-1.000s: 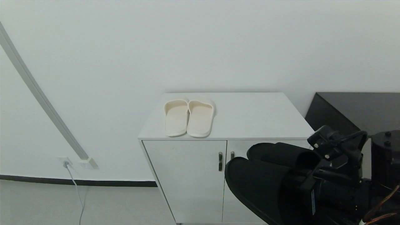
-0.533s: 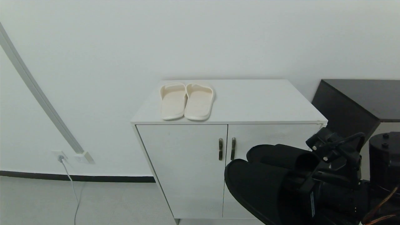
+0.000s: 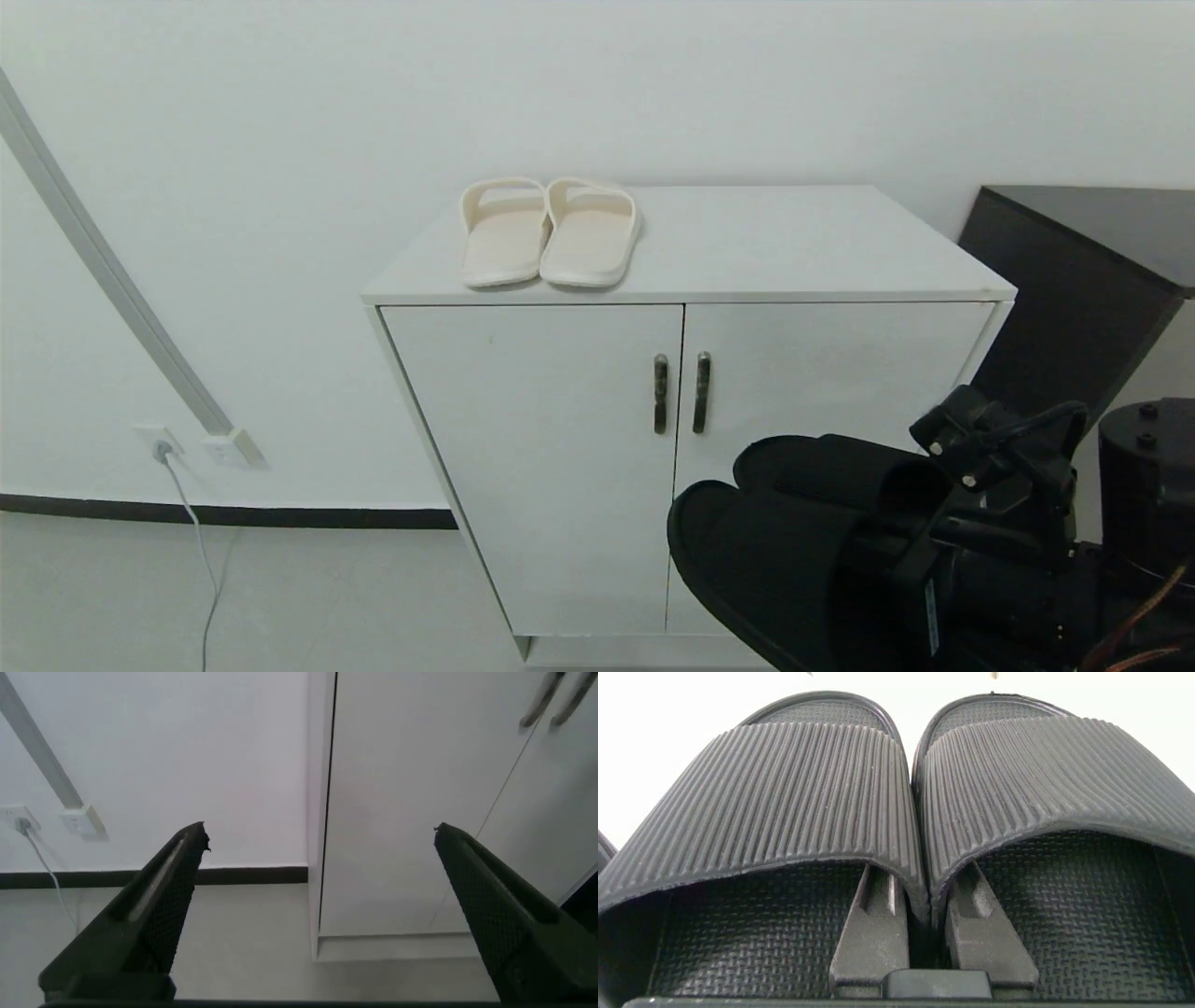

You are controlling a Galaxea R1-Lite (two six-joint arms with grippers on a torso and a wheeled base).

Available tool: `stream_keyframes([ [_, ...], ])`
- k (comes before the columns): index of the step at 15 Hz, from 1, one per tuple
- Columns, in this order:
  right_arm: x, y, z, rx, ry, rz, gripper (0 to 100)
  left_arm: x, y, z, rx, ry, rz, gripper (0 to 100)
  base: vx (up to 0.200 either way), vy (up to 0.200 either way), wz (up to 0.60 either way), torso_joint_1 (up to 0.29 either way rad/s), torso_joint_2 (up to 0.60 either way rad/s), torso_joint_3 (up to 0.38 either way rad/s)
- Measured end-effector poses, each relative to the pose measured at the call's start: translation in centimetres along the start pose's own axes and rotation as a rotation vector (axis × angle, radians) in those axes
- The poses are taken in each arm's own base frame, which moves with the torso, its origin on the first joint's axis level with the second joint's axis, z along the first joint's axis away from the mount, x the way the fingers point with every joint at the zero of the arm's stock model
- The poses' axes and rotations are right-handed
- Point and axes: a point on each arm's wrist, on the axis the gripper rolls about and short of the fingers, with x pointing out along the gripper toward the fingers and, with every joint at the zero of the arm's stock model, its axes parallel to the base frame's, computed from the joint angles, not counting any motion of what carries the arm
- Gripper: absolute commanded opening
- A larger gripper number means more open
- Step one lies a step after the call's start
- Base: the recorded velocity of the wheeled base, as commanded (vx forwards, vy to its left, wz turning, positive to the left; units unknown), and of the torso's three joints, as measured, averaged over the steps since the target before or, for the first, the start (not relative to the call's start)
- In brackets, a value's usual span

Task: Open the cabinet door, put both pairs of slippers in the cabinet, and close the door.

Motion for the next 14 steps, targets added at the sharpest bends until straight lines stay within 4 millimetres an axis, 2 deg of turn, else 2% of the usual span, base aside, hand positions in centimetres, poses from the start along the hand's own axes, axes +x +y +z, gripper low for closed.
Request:
stream_keyframes([
  [8, 0.0, 0.31, -0.4, -0.007, 0.015, 0.014, 0, 0.0, -0.02, 0.0, 0.038, 0.0, -0.009, 100, 0.0, 0.0, 0.0, -0.118, 0.47, 0.343],
  [14, 0.24, 0.51, -0.82, -0.01, 0.036, 0.024, 0, 0.0, -0.02, -0.03, 0.023, 0.002, -0.01, 100, 0.0, 0.0, 0.0, -0.028, 0.41, 0.373],
])
